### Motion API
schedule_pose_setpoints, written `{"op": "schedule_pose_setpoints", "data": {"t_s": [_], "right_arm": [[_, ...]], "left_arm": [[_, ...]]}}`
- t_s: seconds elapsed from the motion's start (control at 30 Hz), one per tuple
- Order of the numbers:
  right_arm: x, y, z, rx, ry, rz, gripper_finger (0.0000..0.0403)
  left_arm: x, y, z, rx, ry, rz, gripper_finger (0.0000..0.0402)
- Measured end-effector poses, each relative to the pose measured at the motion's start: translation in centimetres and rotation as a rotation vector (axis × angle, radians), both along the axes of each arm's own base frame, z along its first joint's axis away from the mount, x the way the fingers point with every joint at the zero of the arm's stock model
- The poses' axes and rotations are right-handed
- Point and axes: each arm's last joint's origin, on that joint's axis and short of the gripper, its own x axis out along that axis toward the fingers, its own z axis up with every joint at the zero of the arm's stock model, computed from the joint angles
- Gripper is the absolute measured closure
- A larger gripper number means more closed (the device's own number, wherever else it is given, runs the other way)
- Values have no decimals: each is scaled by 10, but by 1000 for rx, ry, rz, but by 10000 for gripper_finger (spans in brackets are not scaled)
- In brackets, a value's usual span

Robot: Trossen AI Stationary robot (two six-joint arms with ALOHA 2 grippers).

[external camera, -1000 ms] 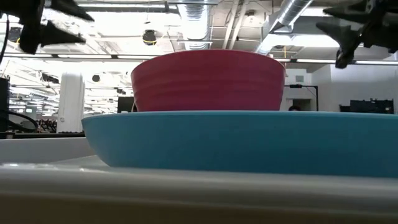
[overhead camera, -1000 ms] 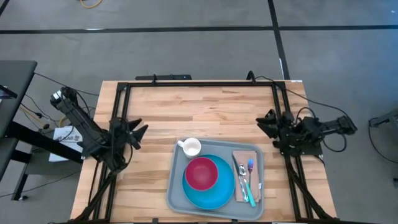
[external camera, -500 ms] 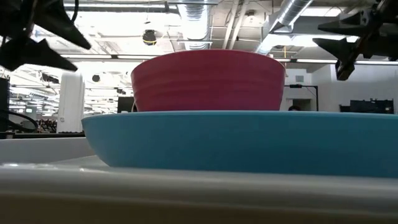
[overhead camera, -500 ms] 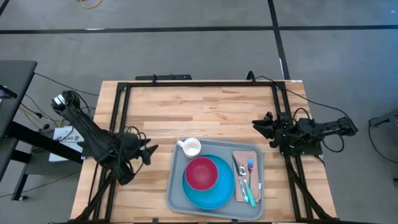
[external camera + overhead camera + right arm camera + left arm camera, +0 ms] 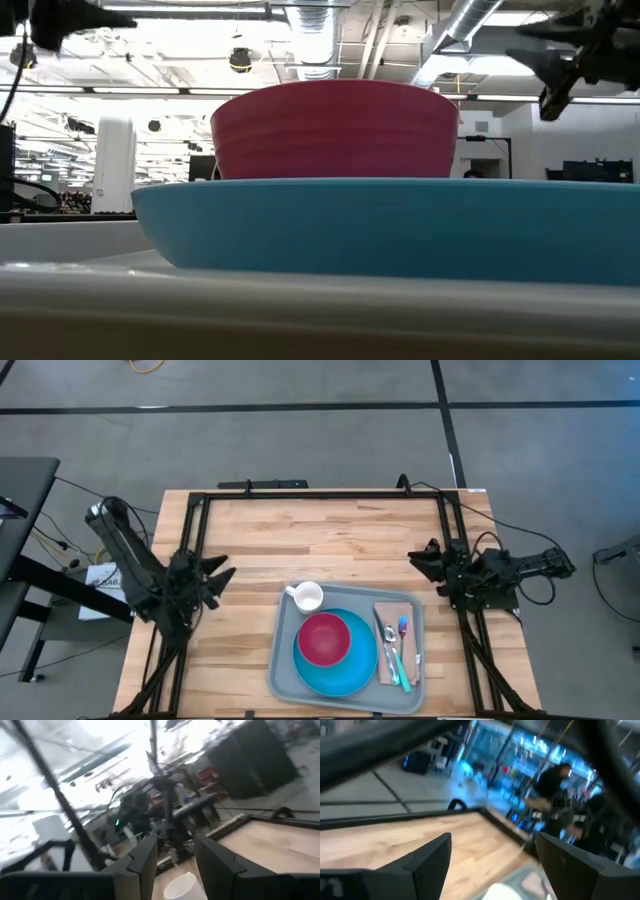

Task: Set up tray
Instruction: Return to home position

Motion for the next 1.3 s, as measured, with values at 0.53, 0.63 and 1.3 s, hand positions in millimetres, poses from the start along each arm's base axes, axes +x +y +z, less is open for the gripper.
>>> {"op": "schedule_pose_setpoints", "data": {"t_s": [0.53, 0.63, 1.3], "right_arm": [[-11, 1, 36, -211, -120, 46, 280], [-11, 2, 35, -215, -115, 53, 280], [-12, 2, 37, -243, -134, 46, 280]], "left_arm": [[-41, 49, 85, 122, 223, -357, 122], [-34, 39, 74, 66, 121, -453, 122], [-45, 61, 30, 374, -189, -821, 123]]}}
